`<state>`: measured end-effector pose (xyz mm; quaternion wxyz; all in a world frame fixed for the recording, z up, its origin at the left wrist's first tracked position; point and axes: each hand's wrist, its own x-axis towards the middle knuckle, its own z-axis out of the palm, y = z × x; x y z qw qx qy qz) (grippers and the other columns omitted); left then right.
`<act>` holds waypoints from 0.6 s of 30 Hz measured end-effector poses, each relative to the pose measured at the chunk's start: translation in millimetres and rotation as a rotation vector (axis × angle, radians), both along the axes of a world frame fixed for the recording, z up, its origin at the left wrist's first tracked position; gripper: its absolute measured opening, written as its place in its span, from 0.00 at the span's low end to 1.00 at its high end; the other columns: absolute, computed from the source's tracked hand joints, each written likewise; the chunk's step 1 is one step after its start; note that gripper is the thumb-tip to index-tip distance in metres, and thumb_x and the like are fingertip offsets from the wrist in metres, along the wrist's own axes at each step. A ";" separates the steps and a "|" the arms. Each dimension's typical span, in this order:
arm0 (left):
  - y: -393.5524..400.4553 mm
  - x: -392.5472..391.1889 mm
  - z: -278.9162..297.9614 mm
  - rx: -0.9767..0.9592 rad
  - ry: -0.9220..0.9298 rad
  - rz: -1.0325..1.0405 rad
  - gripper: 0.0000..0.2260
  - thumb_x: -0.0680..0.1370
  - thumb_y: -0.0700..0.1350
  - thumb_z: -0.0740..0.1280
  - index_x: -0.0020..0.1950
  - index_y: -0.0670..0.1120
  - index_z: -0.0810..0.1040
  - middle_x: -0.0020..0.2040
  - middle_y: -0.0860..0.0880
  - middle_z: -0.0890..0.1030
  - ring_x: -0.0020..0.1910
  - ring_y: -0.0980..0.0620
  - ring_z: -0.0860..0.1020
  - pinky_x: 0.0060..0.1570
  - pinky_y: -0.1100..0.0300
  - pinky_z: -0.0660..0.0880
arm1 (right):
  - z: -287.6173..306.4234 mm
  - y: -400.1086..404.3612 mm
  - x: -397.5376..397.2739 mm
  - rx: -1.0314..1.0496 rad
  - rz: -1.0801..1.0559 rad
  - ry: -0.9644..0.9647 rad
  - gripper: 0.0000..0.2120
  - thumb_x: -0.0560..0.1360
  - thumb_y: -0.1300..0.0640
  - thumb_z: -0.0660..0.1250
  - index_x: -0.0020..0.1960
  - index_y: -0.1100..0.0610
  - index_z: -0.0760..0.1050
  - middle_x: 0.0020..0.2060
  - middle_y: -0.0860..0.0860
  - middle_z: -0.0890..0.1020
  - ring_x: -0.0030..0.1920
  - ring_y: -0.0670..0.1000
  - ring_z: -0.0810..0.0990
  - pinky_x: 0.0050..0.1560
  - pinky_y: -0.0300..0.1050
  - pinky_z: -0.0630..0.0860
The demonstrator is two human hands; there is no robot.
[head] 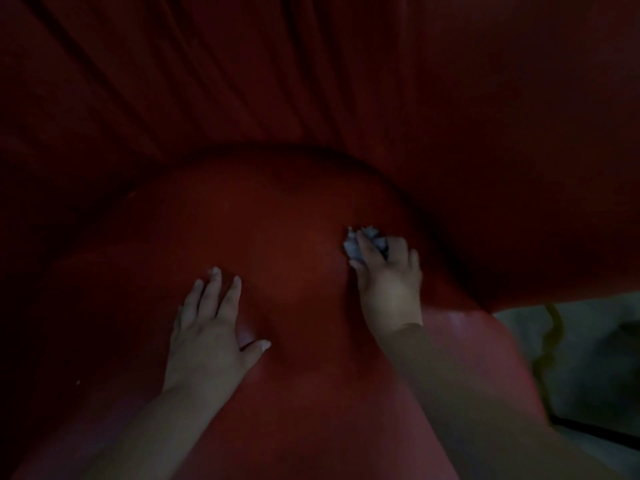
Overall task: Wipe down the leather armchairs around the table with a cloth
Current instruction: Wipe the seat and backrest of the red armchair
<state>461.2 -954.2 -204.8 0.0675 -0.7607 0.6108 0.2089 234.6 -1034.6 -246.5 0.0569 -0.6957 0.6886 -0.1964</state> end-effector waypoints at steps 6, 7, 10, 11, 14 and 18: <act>-1.9 5.0 6.6 0.000 0.057 0.005 0.44 0.70 0.67 0.66 0.78 0.56 0.46 0.78 0.54 0.40 0.77 0.51 0.41 0.74 0.51 0.51 | -4.9 13.2 -29.8 -0.002 -0.438 0.020 0.17 0.72 0.55 0.66 0.59 0.57 0.80 0.50 0.65 0.75 0.42 0.65 0.74 0.45 0.55 0.74; -1.0 8.1 6.5 -0.019 0.074 0.001 0.44 0.70 0.67 0.67 0.78 0.56 0.49 0.79 0.54 0.42 0.77 0.51 0.43 0.73 0.51 0.51 | -5.0 7.7 -21.9 0.018 -0.472 -0.008 0.16 0.72 0.56 0.68 0.60 0.58 0.80 0.51 0.66 0.75 0.42 0.66 0.74 0.46 0.56 0.74; 1.2 20.0 4.7 -0.058 0.095 -0.016 0.42 0.70 0.65 0.68 0.78 0.56 0.53 0.79 0.55 0.44 0.77 0.52 0.44 0.73 0.52 0.50 | -2.3 -15.4 6.4 0.075 -0.440 -0.063 0.19 0.73 0.58 0.71 0.63 0.58 0.77 0.54 0.66 0.73 0.46 0.66 0.72 0.50 0.58 0.72; 1.4 24.4 3.5 -0.058 0.096 -0.019 0.41 0.70 0.65 0.68 0.78 0.57 0.53 0.78 0.56 0.43 0.77 0.53 0.43 0.74 0.52 0.48 | -0.9 -22.9 16.4 0.096 -0.391 -0.067 0.19 0.74 0.57 0.70 0.65 0.56 0.76 0.56 0.66 0.73 0.48 0.66 0.71 0.51 0.58 0.72; -0.2 37.4 1.4 -0.072 0.112 -0.026 0.41 0.70 0.66 0.66 0.78 0.58 0.52 0.78 0.57 0.42 0.77 0.54 0.42 0.73 0.52 0.47 | -0.5 -39.6 40.7 0.112 -0.265 -0.076 0.20 0.76 0.55 0.68 0.68 0.53 0.73 0.59 0.62 0.71 0.52 0.64 0.70 0.55 0.57 0.70; 2.7 55.3 1.6 -0.095 0.130 0.024 0.38 0.71 0.66 0.66 0.77 0.60 0.54 0.78 0.57 0.44 0.77 0.54 0.43 0.72 0.54 0.48 | -2.9 -53.9 58.9 0.058 -0.180 -0.082 0.19 0.76 0.56 0.68 0.67 0.54 0.74 0.58 0.62 0.72 0.52 0.64 0.71 0.57 0.55 0.68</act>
